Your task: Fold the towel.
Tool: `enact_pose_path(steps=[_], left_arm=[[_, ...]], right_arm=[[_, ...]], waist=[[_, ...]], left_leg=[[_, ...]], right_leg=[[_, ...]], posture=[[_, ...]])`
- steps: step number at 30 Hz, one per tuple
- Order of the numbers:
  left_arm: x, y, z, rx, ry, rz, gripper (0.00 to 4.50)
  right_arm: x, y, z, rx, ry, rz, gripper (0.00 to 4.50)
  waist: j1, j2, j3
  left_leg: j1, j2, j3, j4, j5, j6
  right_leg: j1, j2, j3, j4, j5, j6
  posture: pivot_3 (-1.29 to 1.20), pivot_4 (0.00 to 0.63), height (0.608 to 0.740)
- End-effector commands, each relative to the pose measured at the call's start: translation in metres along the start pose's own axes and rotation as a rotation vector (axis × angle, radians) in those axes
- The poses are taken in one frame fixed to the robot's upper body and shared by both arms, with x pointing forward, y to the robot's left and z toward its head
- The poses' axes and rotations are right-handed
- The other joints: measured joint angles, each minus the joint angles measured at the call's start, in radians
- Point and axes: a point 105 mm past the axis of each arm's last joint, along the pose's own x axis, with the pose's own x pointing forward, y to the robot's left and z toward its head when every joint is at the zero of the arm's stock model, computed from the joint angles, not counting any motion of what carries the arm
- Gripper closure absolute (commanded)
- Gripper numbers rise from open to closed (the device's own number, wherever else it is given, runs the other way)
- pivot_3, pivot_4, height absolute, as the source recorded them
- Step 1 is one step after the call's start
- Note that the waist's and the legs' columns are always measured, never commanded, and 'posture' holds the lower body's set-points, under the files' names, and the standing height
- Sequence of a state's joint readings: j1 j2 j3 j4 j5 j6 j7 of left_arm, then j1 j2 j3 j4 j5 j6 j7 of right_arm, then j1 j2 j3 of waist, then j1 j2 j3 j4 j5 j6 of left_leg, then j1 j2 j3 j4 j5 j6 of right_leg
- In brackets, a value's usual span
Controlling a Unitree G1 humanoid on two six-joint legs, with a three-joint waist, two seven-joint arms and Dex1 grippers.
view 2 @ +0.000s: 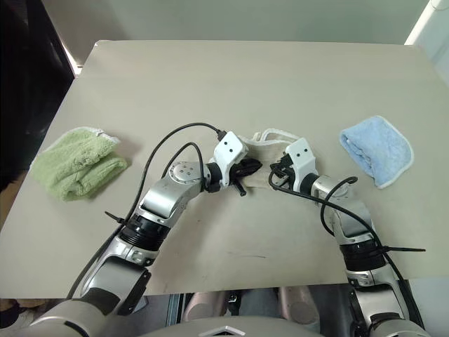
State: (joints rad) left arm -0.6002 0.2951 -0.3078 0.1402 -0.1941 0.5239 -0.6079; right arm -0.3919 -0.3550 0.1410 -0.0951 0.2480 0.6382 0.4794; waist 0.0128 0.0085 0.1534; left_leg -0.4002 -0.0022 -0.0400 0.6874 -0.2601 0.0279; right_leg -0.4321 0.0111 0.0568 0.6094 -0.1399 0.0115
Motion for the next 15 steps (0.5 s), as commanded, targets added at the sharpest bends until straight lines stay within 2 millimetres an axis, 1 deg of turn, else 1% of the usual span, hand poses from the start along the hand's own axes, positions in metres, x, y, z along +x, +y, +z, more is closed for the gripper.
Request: enact_pose_path(steps=[1, 3, 4, 5, 7, 9, 10, 12, 15], left_arm=[[-0.011, 0.009, 0.035, -0.074, -0.187, 0.019, 4.12], [-0.027, 0.018, 0.064, -0.159, -0.344, 0.028, 4.12], [-0.033, 0.021, 0.071, -0.183, -0.384, 0.029, 4.12], [-0.044, 0.027, 0.078, -0.170, -0.408, 0.037, 4.12], [-0.061, 0.035, 0.080, -0.108, -0.406, 0.055, 4.12], [-0.071, 0.041, 0.075, -0.056, -0.373, 0.070, 4.15], [-0.078, 0.044, 0.070, -0.027, -0.350, 0.076, 4.15], [-0.086, 0.048, 0.060, 0.021, -0.307, 0.084, 4.15], [-0.092, 0.051, 0.047, 0.046, -0.259, 0.101, 4.15]], right_arm=[[-0.014, -0.011, 0.034, -0.060, -0.135, -0.050, 4.50], [-0.027, -0.011, 0.053, -0.091, -0.193, -0.041, 4.50], [-0.031, -0.011, 0.058, -0.099, -0.205, -0.040, 4.50], [-0.040, -0.015, 0.064, -0.089, -0.218, -0.044, 4.50], [-0.053, -0.019, 0.070, -0.066, -0.218, -0.042, 4.50], [-0.061, -0.022, 0.067, -0.030, -0.185, -0.026, 4.15], [-0.063, -0.027, 0.061, 0.031, -0.146, -0.029, 3.96], [-0.065, -0.034, 0.050, 0.150, -0.093, -0.034, 3.33], [-0.065, -0.035, 0.043, 0.284, -0.070, -0.020, 2.30]], waist=[[0.000, 0.000, 0.000], [-0.001, 0.000, 0.001], [-0.001, 0.000, 0.001], [-0.003, 0.000, 0.001], [-0.004, 0.000, 0.001], [-0.005, 0.000, 0.001], [-0.005, 0.000, 0.001], [-0.006, 0.000, 0.000], [-0.006, 0.000, 0.000]], left_leg=[[0.000, 0.000, 0.000, 0.001, 0.000, 0.000], [-0.003, 0.000, 0.000, 0.004, 0.001, 0.000], [-0.004, 0.000, 0.000, 0.005, 0.001, 0.000], [-0.005, 0.000, 0.000, 0.006, 0.001, 0.000], [-0.004, 0.000, 0.000, 0.006, 0.001, 0.000], [-0.004, 0.000, 0.001, 0.006, 0.001, -0.001], [-0.004, 0.000, 0.001, 0.006, 0.002, -0.001], [-0.003, 0.000, 0.001, 0.006, 0.002, -0.002], [-0.004, 0.000, 0.001, 0.006, 0.002, -0.002]], right_leg=[[0.000, 0.000, 0.000, 0.000, 0.001, -0.001], [-0.001, 0.000, 0.000, 0.000, 0.002, 0.000], [-0.002, 0.000, 0.000, 0.000, 0.003, 0.001], [-0.003, 0.001, 0.000, 0.000, 0.003, 0.001], [-0.002, 0.001, 0.000, 0.000, 0.003, 0.001], [-0.002, 0.001, 0.000, 0.000, 0.002, 0.002], [-0.002, 0.002, 0.000, 0.000, 0.002, 0.002], [-0.002, 0.002, 0.001, 0.000, 0.000, 0.004], [-0.003, 0.002, 0.001, 0.000, -0.002, 0.007]], posture=[[0.00, 0.150, 0.736], [0.00, 0.150, 0.736], [0.00, 0.150, 0.736], [0.00, 0.150, 0.736], [0.00, 0.150, 0.736], [0.00, 0.150, 0.736], [0.00, 0.150, 0.736], [0.00, 0.150, 0.736], [0.00, 0.150, 0.736]])
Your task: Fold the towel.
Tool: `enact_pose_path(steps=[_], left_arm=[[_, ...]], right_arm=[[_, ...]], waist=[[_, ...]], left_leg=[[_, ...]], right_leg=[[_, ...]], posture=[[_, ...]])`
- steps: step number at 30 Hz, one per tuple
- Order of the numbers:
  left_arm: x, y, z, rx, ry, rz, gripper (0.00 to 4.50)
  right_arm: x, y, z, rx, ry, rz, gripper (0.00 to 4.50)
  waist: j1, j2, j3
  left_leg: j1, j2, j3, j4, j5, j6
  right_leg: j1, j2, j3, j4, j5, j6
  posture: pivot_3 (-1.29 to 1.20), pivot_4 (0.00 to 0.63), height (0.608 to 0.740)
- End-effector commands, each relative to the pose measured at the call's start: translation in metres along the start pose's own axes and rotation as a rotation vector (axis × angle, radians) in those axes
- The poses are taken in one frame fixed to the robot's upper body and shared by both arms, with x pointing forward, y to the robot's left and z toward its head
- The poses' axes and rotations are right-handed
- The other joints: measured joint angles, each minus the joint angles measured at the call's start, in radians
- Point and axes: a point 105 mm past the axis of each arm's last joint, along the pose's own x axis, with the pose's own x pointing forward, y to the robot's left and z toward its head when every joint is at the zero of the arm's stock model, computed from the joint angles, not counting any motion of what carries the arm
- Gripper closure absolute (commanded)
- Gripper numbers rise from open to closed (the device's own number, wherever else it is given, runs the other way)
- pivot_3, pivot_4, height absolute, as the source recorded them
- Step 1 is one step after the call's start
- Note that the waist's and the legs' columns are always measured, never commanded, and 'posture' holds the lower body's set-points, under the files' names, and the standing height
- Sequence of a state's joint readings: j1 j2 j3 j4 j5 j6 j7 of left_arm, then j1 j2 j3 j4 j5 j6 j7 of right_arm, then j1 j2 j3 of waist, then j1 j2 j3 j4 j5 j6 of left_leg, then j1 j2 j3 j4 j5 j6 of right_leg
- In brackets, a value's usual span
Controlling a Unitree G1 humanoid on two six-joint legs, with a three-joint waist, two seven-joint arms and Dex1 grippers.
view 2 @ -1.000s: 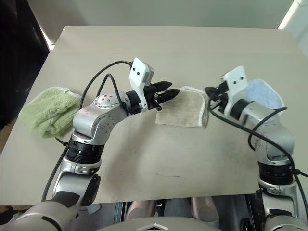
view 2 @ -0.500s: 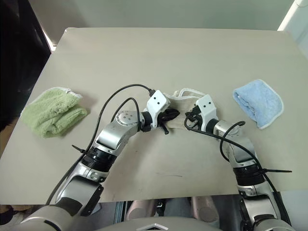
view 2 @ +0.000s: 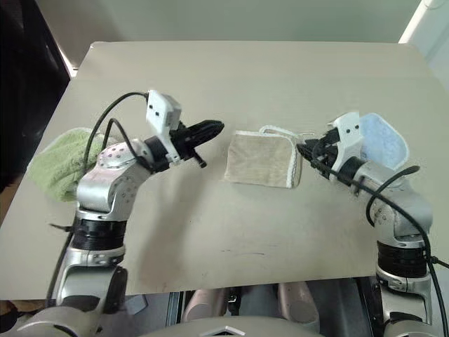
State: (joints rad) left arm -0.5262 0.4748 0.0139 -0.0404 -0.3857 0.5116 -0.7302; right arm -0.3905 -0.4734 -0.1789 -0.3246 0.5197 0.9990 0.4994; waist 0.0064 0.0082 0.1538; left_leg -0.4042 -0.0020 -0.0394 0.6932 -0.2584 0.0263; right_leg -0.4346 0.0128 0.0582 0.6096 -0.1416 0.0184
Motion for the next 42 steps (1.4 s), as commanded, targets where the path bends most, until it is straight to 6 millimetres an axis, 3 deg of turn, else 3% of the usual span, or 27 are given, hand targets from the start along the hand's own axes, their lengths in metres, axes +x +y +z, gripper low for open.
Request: enact_pose_path(steps=[1, 6, 17, 26, 30, 40, 42], left_arm=[[-0.006, -0.001, 0.002, 0.073, -0.001, -0.006, 4.15], [-0.016, 0.001, -0.005, 0.063, 0.011, 0.019, 4.15], [-0.013, -0.002, -0.005, 0.079, 0.007, 0.022, 4.15], [-0.007, -0.007, -0.001, 0.085, -0.003, -0.006, 4.15], [-0.007, -0.008, -0.001, 0.086, -0.005, -0.008, 4.15], [-0.006, -0.010, -0.003, 0.084, -0.007, -0.010, 4.15], [-0.006, -0.010, -0.002, 0.082, -0.010, -0.009, 4.15]], right_arm=[[-0.002, 0.000, 0.003, 0.143, -0.006, 0.023, 1.93], [0.004, -0.005, -0.005, 0.304, 0.010, 0.026, 0.11], [0.029, -0.015, -0.026, 0.419, 0.085, -0.028, 0.04], [0.051, 0.010, -0.018, 0.482, 0.066, 0.085, 0.04], [0.051, 0.014, -0.014, 0.481, 0.056, 0.110, 0.93], [0.041, 0.006, -0.003, 0.480, 0.006, 0.090, 4.46], [0.036, 0.003, 0.002, 0.481, -0.018, 0.085, 4.49]], waist=[[0.001, 0.000, 0.000], [0.001, 0.000, 0.000], [0.000, 0.000, 0.000], [-0.013, 0.000, 0.000], [-0.013, 0.000, 0.000], [-0.012, 0.000, 0.000], [-0.012, 0.000, 0.000]], left_leg=[[-0.001, 0.000, 0.000, 0.000, 0.000, 0.000], [-0.001, 0.000, 0.000, 0.000, -0.001, 0.001], [-0.005, 0.000, -0.001, 0.000, -0.002, 0.001], [-0.005, 0.001, 0.000, 0.000, -0.001, 0.001], [-0.005, 0.001, -0.001, 0.000, -0.001, 0.001], [-0.006, 0.000, -0.001, 0.000, -0.002, 0.001], [-0.006, 0.000, -0.001, 0.000, -0.002, 0.001]], right_leg=[[-0.001, 0.000, 0.000, 0.000, 0.000, 0.000], [-0.001, 0.000, 0.000, 0.000, 0.002, -0.004], [-0.006, 0.000, 0.000, 0.001, 0.005, -0.008], [-0.007, 0.000, 0.000, 0.001, 0.008, -0.012], [-0.009, 0.000, -0.001, 0.001, 0.008, -0.013], [-0.010, 0.000, -0.001, 0.001, 0.007, -0.013], [-0.010, 0.000, -0.001, 0.001, 0.007, -0.013]], posture=[[0.00, 0.150, 0.736], [0.00, 0.150, 0.736], [0.00, 0.150, 0.736], [0.00, 0.150, 0.736], [0.00, 0.150, 0.736], [0.00, 0.150, 0.736], [0.00, 0.150, 0.736]])
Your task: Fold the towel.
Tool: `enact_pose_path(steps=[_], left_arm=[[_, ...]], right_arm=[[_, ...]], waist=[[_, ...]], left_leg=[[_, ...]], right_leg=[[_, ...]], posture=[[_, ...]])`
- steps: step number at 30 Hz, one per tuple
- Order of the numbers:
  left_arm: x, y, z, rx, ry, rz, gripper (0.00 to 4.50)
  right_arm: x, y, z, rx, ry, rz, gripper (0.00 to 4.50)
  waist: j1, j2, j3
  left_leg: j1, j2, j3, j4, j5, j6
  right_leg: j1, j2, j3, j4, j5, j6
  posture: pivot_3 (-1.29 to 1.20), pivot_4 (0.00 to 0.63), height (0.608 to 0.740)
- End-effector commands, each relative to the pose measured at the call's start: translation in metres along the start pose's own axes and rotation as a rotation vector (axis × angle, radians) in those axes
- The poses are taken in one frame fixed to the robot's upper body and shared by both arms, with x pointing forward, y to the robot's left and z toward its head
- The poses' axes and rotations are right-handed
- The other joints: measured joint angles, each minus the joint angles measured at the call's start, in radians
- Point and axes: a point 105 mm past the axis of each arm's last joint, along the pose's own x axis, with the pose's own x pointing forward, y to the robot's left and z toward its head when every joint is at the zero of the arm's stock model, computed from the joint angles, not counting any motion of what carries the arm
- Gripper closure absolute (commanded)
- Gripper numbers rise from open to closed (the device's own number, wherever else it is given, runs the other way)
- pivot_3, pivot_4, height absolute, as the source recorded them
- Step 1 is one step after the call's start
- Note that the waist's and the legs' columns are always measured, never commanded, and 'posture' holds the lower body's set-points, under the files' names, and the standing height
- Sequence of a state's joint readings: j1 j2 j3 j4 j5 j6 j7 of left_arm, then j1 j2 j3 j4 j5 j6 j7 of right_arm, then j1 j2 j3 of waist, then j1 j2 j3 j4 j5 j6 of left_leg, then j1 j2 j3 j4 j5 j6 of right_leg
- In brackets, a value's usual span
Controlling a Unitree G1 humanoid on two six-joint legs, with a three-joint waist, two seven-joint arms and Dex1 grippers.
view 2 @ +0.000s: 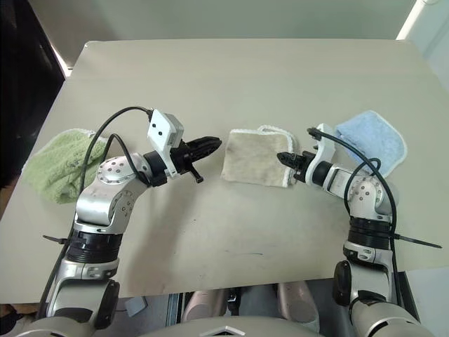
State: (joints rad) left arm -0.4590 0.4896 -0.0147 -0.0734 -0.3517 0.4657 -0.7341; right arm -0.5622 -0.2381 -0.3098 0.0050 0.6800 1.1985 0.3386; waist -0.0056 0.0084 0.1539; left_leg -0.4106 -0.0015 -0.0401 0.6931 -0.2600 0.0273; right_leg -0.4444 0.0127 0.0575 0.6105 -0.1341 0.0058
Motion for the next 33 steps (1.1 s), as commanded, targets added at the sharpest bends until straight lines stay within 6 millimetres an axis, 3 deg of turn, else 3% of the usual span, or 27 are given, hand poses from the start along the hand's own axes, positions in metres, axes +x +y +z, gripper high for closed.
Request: enact_pose_path(steps=[1, 7, 10, 14, 17, 18, 21, 23, 29, 32, 33], left_arm=[[0.000, -0.002, 0.013, 0.041, -0.046, 0.000, 4.15], [0.001, -0.003, 0.011, 0.038, -0.044, -0.007, 4.15], [0.002, -0.004, 0.010, 0.037, -0.044, -0.009, 4.15], [0.004, -0.005, 0.009, 0.034, -0.043, -0.017, 4.15], [0.006, -0.008, 0.008, 0.029, -0.045, -0.030, 4.15], [0.007, -0.009, 0.008, 0.028, -0.046, -0.033, 4.15], [0.013, -0.013, 0.008, 0.023, -0.051, -0.056, 4.15], [0.016, -0.015, 0.008, 0.023, -0.055, -0.071, 4.15], [0.022, -0.020, 0.011, 0.033, -0.058, -0.096, 4.15], [0.021, -0.020, 0.012, 0.034, -0.060, -0.093, 4.15], [0.020, -0.020, 0.011, 0.034, -0.059, -0.091, 4.15]], right_arm=[[-0.013, 0.009, 0.023, -0.027, -0.091, 0.028, 4.49], [-0.032, 0.018, 0.052, -0.077, -0.199, 0.030, 4.49], [-0.052, 0.021, 0.084, -0.099, -0.323, -0.006, 4.49], [-0.104, 0.001, 0.141, -0.090, -0.543, -0.186, 4.49], [-0.138, -0.026, 0.154, -0.050, -0.611, -0.347, 4.49], [-0.144, -0.031, 0.155, -0.038, -0.618, -0.373, 4.49], [-0.172, -0.081, 0.138, 0.135, -0.625, -0.569, 4.49], [-0.172, -0.099, 0.122, 0.220, -0.587, -0.621, 4.49], [-0.156, -0.123, 0.081, 0.310, -0.462, -0.701, 4.49], [-0.157, -0.124, 0.079, 0.262, -0.452, -0.738, 4.49], [-0.158, -0.123, 0.081, 0.254, -0.460, -0.732, 3.90]], waist=[[0.000, 0.000, 0.000], [0.001, 0.000, 0.000], [0.001, 0.000, 0.000], [0.007, 0.000, 0.000], [0.016, 0.000, 0.000], [0.017, 0.000, 0.000], [0.016, 0.000, 0.000], [0.016, 0.000, 0.000], [0.009, 0.003, 0.000], [0.008, 0.004, 0.000], [0.008, 0.004, -0.001]], left_leg=[[0.000, 0.000, 0.000, 0.000, 0.000, 0.000], [0.000, 0.000, 0.000, 0.000, 0.000, 0.000], [-0.001, 0.000, 0.000, 0.000, 0.000, 0.000], [-0.002, 0.000, 0.000, 0.001, 0.000, 0.001], [-0.003, 0.000, -0.001, 0.001, 0.000, 0.001], [-0.003, 0.000, -0.001, 0.001, 0.000, 0.002], [-0.003, 0.000, -0.001, 0.001, -0.001, 0.001], [-0.003, 0.000, -0.001, 0.001, -0.001, 0.001], [-0.004, 0.000, 0.001, 0.000, -0.001, 0.002], [-0.004, 0.001, 0.001, 0.000, -0.001, 0.002], [-0.004, 0.000, 0.001, 0.000, -0.001, 0.002]], right_leg=[[0.000, 0.000, 0.000, 0.000, 0.000, 0.000], [0.000, 0.000, 0.000, 0.000, 0.000, 0.000], [-0.001, 0.000, 0.000, 0.000, 0.000, 0.000], [-0.002, 0.000, 0.000, 0.000, 0.000, 0.000], [-0.002, 0.000, 0.000, 0.000, -0.001, 0.002], [-0.002, 0.000, 0.000, 0.000, -0.001, 0.002], [-0.002, 0.000, 0.000, 0.000, 0.001, 0.006], [-0.002, -0.001, 0.000, 0.000, 0.003, 0.011], [-0.005, 0.000, 0.001, 0.001, 0.006, 0.012], [-0.005, 0.000, 0.001, 0.001, 0.006, 0.013], [-0.005, 0.000, 0.001, 0.001, 0.007, 0.014]], posture=[[0.00, 0.150, 0.736], [0.00, 0.150, 0.736], [0.00, 0.150, 0.736], [0.00, 0.150, 0.736], [0.00, 0.150, 0.736], [0.00, 0.150, 0.736], [0.00, 0.150, 0.736], [0.00, 0.150, 0.736], [0.00, 0.150, 0.736], [0.00, 0.150, 0.736], [0.00, 0.150, 0.736]])
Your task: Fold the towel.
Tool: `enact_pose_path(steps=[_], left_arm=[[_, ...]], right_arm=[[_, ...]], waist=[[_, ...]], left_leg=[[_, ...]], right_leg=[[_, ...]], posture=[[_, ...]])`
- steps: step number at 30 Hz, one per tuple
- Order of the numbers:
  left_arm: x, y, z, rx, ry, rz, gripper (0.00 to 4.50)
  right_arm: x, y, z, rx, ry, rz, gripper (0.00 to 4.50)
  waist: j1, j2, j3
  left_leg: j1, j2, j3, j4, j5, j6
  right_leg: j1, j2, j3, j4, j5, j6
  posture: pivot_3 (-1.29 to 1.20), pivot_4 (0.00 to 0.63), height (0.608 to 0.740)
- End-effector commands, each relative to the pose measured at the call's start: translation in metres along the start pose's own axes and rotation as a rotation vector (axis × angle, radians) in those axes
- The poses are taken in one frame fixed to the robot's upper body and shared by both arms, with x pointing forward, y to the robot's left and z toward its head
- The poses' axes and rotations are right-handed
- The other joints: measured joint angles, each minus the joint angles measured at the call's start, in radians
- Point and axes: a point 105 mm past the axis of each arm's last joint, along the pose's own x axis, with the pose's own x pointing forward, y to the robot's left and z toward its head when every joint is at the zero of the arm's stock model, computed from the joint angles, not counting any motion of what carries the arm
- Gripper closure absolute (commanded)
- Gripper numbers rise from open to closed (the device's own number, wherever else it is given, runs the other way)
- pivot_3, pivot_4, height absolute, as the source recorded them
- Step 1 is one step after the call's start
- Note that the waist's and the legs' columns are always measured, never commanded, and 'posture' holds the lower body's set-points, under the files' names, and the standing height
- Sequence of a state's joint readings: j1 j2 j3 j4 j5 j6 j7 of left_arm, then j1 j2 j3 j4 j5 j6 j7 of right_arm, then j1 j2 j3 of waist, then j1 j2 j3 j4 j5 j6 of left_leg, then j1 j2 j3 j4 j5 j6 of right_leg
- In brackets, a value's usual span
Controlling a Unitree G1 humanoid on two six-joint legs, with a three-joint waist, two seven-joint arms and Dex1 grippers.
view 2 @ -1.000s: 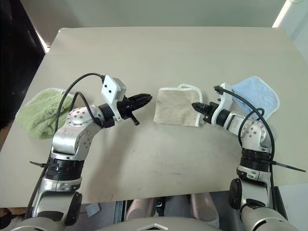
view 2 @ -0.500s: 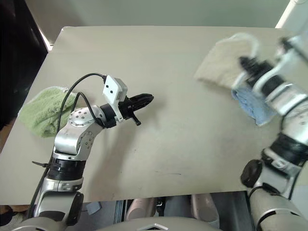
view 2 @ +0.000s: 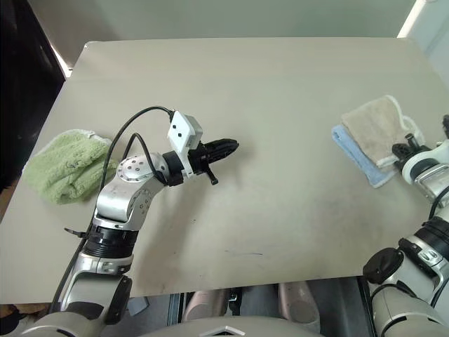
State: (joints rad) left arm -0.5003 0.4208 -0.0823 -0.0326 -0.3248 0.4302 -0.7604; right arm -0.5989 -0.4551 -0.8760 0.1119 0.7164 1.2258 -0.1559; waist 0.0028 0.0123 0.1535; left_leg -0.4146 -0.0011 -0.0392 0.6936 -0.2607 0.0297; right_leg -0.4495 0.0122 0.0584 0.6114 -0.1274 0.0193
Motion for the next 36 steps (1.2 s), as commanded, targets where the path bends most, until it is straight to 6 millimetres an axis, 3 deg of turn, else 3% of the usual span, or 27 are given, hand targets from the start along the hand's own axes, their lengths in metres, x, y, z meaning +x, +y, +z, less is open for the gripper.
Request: enact_pose_path(steps=[1, 11, 15, 36], left_arm=[[-0.003, 0.000, 0.010, 0.033, -0.032, 0.004, 4.15], [-0.002, -0.004, 0.007, 0.022, -0.032, -0.005, 4.15], [-0.001, -0.005, 0.007, 0.017, -0.034, -0.015, 4.15], [-0.001, -0.005, 0.007, 0.017, -0.034, -0.015, 4.15]], right_arm=[[-0.006, 0.007, 0.014, -0.046, -0.066, 0.007, 3.68], [-0.025, 0.025, 0.032, -0.105, -0.185, 0.070, 0.10], [-0.034, 0.025, 0.036, -0.119, -0.214, 0.068, 0.04], [-0.034, 0.025, 0.036, -0.119, -0.215, 0.068, 0.04]], waist=[[0.000, 0.000, 0.000], [0.002, 0.001, 0.000], [0.003, 0.001, 0.000], [0.003, 0.001, 0.000]], left_leg=[[0.000, 0.000, 0.000, 0.000, 0.000, 0.000], [-0.001, 0.000, 0.000, 0.004, 0.000, 0.000], [-0.002, -0.001, 0.000, 0.004, -0.001, 0.001], [-0.002, -0.001, 0.000, 0.004, -0.001, 0.001]], right_leg=[[0.000, 0.000, 0.000, 0.000, 0.000, 0.000], [0.001, 0.000, 0.000, 0.000, 0.001, 0.001], [0.001, 0.000, 0.000, -0.001, 0.000, 0.001], [0.001, 0.000, 0.000, -0.001, 0.001, 0.002]], posture=[[0.00, 0.150, 0.736], [0.00, 0.150, 0.736], [0.00, 0.150, 0.736], [0.00, 0.150, 0.736]])
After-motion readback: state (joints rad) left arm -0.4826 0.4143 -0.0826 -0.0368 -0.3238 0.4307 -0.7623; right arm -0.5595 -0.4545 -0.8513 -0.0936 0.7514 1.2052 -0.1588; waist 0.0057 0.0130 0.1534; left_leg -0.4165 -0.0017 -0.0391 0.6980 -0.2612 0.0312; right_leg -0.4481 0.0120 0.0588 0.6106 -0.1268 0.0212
